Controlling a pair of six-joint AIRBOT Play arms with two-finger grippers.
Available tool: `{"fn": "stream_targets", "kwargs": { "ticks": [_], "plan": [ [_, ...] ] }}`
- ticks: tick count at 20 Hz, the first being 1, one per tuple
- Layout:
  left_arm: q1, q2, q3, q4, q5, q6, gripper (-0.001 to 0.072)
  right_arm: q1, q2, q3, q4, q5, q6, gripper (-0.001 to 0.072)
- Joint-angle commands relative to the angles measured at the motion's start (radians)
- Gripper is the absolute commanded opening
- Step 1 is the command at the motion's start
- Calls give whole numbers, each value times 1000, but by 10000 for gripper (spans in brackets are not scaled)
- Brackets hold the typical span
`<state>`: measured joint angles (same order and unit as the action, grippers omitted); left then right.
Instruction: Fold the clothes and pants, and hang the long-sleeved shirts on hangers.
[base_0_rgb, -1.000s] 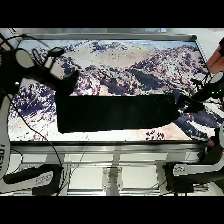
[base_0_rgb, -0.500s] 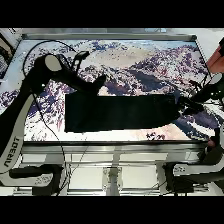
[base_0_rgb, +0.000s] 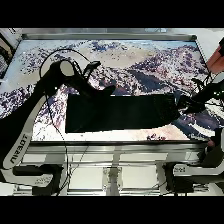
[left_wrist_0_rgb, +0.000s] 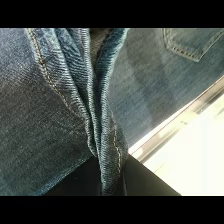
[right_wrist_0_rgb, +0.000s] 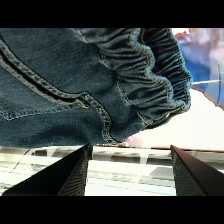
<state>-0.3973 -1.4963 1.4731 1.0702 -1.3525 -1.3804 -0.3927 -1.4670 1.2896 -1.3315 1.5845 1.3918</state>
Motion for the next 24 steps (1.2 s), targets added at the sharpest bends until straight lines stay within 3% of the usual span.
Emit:
{"fn": "stream_targets", "kwargs": {
  "ticks": [1, 3, 4, 8, 11, 14, 17, 22, 24],
  "plan": [
    [-7, -13, -47, -2, -8, -8, 126, 1, 12, 0, 0, 2, 0, 543],
    [-8, -15, -82, -9, -18, -6, 524, 1, 12, 0, 0, 8, 0, 543],
    [-8, -15, -91, -9, -32, 3, 622, 1, 13, 0, 0, 12, 1, 543],
    [15, -7, -90, 16, -43, 34, 621, 1, 13, 0, 0, 40, 0, 543],
    [101, 5, -91, 167, -68, -19, 616, 1, 26, 0, 0, 51, -36, 544],
    [235, 44, -109, 242, -103, -19, 615, 1, 83, 0, 0, 2, -48, 544],
    [402, 80, -181, 219, -103, -14, 617, 1, 135, 0, 1, -16, -52, 544],
    [616, 84, -389, -15, -27, 164, 619, 1, 168, 0, 54, -13, -51, 544],
    [657, 79, -457, -29, 43, 179, 619, 1, 170, -1, 139, -16, -51, 543]
  ]
}}
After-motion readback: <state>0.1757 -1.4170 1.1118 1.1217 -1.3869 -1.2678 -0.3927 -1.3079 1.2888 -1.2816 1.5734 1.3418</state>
